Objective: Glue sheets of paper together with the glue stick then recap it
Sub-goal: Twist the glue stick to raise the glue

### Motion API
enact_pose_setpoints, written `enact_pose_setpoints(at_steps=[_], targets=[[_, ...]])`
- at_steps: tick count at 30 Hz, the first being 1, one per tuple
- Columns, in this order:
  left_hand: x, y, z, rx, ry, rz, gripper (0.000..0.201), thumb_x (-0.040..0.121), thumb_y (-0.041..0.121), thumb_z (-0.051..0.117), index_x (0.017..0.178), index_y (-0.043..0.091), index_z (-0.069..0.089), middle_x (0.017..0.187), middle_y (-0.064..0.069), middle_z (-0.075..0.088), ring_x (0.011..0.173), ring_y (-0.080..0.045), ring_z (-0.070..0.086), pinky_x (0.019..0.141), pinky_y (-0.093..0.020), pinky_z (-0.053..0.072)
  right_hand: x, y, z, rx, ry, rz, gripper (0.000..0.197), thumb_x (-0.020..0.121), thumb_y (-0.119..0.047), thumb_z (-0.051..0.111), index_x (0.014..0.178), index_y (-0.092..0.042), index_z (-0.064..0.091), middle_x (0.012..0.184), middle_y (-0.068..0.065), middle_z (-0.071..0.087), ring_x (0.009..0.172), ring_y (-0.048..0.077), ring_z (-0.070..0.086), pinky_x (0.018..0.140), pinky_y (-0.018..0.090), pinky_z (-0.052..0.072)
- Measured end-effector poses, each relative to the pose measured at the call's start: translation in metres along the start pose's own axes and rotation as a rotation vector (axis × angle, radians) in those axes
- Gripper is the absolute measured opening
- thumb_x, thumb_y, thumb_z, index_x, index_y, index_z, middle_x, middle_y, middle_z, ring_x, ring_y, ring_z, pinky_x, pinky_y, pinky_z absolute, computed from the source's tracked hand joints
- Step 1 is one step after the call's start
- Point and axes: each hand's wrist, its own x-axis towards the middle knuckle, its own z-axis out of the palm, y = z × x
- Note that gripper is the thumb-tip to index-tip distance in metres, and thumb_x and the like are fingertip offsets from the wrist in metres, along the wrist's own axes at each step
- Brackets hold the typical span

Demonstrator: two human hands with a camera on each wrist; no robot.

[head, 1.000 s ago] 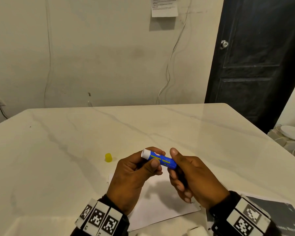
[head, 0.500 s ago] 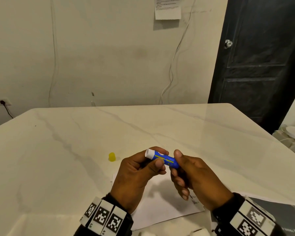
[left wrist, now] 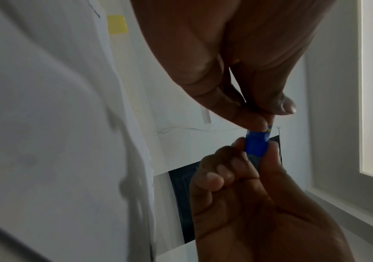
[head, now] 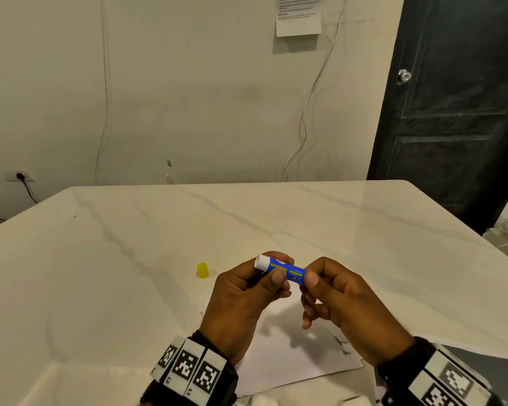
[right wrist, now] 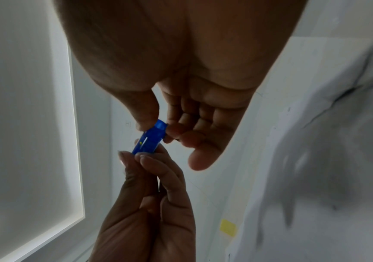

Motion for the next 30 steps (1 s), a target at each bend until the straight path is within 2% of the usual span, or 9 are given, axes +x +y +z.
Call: enact_pose_setpoints(at_steps=[4, 7, 8, 11, 14, 20, 24, 27, 30], targets=[[-0.0013, -0.0011, 0.0019, 0.015, -0.044, 0.001, 0.022, 0.073, 0.032, 0.074, 0.093, 0.026, 0.078, 0.097, -0.005, 0.076, 0.073, -0.013, 0.067, 0.074, -0.025, 0.056, -0.0021, -0.0054, 0.0016, 0.014, -0.015, 0.093, 0.051, 0.096, -0.050, 0.047, 0.065, -0.011, 0.058, 0.058, 0.007, 0.044, 0.054, 0.026, 0.046, 0.060, 0.040, 0.051], [-0.0017, -0.0003, 0.0015, -0.005, -0.037, 0.000, 0.022, 0.072, 0.030, 0.073, 0.093, 0.024, 0.079, 0.097, -0.006, 0.076, 0.071, -0.012, 0.066, 0.073, -0.024, 0.055, -0.0031, -0.0085, 0.0034, -0.028, -0.033, 0.127, 0.056, 0.092, -0.057, 0.043, 0.060, -0.013, 0.054, 0.055, 0.009, 0.041, 0.050, 0.026, 0.042, 0.059, 0.040, 0.050], [-0.0014, 0.0009, -0.0006, -0.004, -0.020, 0.005, 0.023, 0.071, 0.030, 0.072, 0.092, 0.024, 0.079, 0.097, -0.006, 0.076, 0.071, -0.012, 0.065, 0.073, -0.024, 0.055, -0.0019, -0.0092, 0.0051, -0.026, -0.044, 0.123, 0.056, 0.092, -0.057, 0.043, 0.066, -0.011, 0.059, 0.057, 0.011, 0.046, 0.052, 0.027, 0.045, 0.059, 0.040, 0.052], [0.0006, 0.0010, -0.0035, 0.013, 0.028, 0.000, 0.029, 0.069, 0.035, 0.072, 0.094, 0.023, 0.078, 0.096, -0.005, 0.076, 0.072, -0.012, 0.066, 0.075, -0.025, 0.055, -0.0007, -0.0079, 0.0054, -0.009, -0.042, 0.079, 0.041, 0.090, -0.048, 0.051, 0.104, -0.013, 0.067, 0.070, 0.010, 0.061, 0.062, 0.026, 0.056, 0.063, 0.040, 0.057], [0.0020, -0.0005, -0.0045, 0.016, 0.042, -0.012, 0.030, 0.069, 0.036, 0.072, 0.095, 0.022, 0.078, 0.097, -0.004, 0.076, 0.072, -0.012, 0.066, 0.075, -0.024, 0.056, 0.0005, -0.0037, 0.0013, -0.062, -0.003, 0.017, 0.034, 0.083, -0.038, 0.063, 0.109, -0.016, 0.065, 0.078, 0.008, 0.068, 0.067, 0.025, 0.063, 0.070, 0.045, 0.060], [0.0006, -0.0015, -0.0015, 0.035, -0.024, 0.005, 0.026, 0.072, 0.037, 0.077, 0.095, 0.024, 0.078, 0.098, -0.007, 0.075, 0.073, -0.014, 0.066, 0.075, -0.026, 0.055, -0.0014, -0.0051, 0.0005, -0.070, 0.001, 0.025, 0.039, 0.093, -0.042, 0.049, 0.087, -0.007, 0.065, 0.067, 0.007, 0.060, 0.064, 0.025, 0.060, 0.068, 0.036, 0.058], [-0.0005, -0.0038, -0.0007, 0.024, -0.049, 0.007, 0.037, 0.070, 0.045, 0.080, 0.098, 0.022, 0.077, 0.101, -0.007, 0.075, 0.073, -0.013, 0.066, 0.075, -0.026, 0.055, -0.0040, -0.0100, 0.0014, -0.081, -0.021, 0.098, 0.054, 0.096, -0.052, 0.040, 0.064, -0.014, 0.061, 0.057, 0.009, 0.051, 0.055, 0.027, 0.052, 0.064, 0.036, 0.056], [-0.0001, -0.0014, -0.0005, 0.017, -0.037, 0.008, 0.022, 0.075, 0.033, 0.077, 0.095, 0.023, 0.078, 0.098, -0.008, 0.075, 0.073, -0.014, 0.066, 0.074, -0.026, 0.055, -0.0029, -0.0095, 0.0025, -0.049, -0.025, 0.071, 0.053, 0.096, -0.053, 0.043, 0.080, -0.009, 0.068, 0.063, 0.013, 0.059, 0.058, 0.028, 0.056, 0.064, 0.038, 0.055], [0.0014, -0.0003, -0.0023, 0.009, 0.000, 0.006, 0.028, 0.068, 0.035, 0.072, 0.093, 0.025, 0.079, 0.094, -0.006, 0.076, 0.071, -0.013, 0.066, 0.074, -0.024, 0.056, -0.0009, -0.0060, 0.0013, -0.040, -0.012, 0.007, 0.035, 0.092, -0.044, 0.059, 0.102, -0.012, 0.068, 0.075, 0.009, 0.067, 0.066, 0.025, 0.063, 0.067, 0.042, 0.058]])
